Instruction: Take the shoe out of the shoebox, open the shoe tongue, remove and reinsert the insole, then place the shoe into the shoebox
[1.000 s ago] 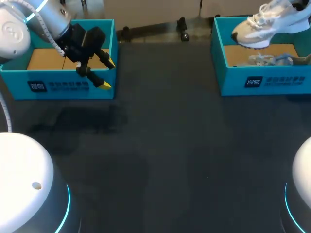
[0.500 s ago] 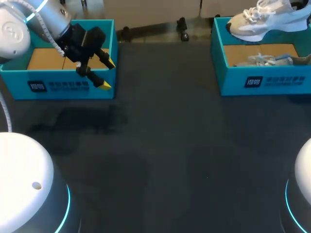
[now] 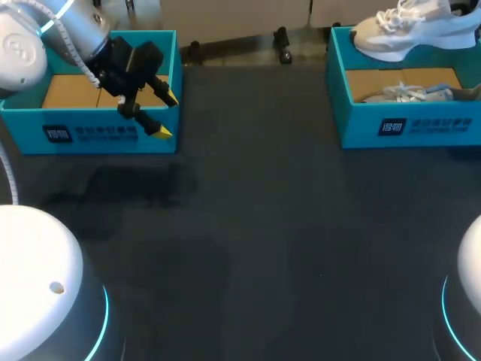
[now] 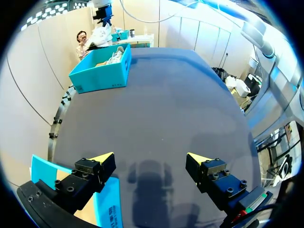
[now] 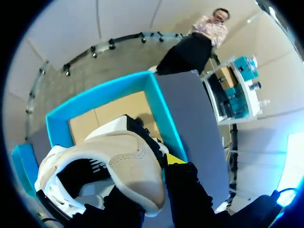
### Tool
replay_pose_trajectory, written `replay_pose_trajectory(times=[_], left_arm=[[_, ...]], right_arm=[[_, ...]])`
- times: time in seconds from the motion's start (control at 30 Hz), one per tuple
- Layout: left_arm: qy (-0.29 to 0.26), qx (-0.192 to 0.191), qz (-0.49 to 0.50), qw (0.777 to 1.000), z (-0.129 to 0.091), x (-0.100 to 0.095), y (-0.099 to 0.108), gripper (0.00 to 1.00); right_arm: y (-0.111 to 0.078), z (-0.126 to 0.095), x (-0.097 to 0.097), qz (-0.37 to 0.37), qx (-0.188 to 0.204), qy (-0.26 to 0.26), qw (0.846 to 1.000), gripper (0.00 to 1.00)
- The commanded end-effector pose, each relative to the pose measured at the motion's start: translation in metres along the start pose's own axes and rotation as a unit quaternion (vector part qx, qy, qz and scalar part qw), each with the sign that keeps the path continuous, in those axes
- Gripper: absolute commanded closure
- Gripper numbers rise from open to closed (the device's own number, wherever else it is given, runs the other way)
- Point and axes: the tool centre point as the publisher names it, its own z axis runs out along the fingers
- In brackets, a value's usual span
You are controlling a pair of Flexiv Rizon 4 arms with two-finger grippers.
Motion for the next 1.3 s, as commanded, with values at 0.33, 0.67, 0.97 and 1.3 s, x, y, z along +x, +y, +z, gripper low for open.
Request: replay_pose_trajectory(times=[0.33, 0.67, 0.97, 1.3], left_arm=[[0.001, -0.002, 0.000, 1.000, 0.000, 0.000, 0.000, 0.00], [0.001, -0.002, 0.000, 1.000, 0.000, 0.000, 0.000, 0.00], [0.001, -0.002, 0.000, 1.000, 0.000, 0.000, 0.000, 0.00], [0.001, -0.002, 0.000, 1.000, 0.000, 0.000, 0.000, 0.00]], right_arm=[[0.015, 0.020, 0.014, 0.025, 0.003, -0.012, 1.000, 1.00], [0.023, 0.043, 0.017, 0.048, -0.012, -0.015, 0.999, 1.00], [0.025, 0.068, 0.024, 0.050, -0.006, -0.018, 0.999, 1.00], [0.039, 0.088, 0.021, 0.061, -0.005, -0.014, 0.998, 1.00]])
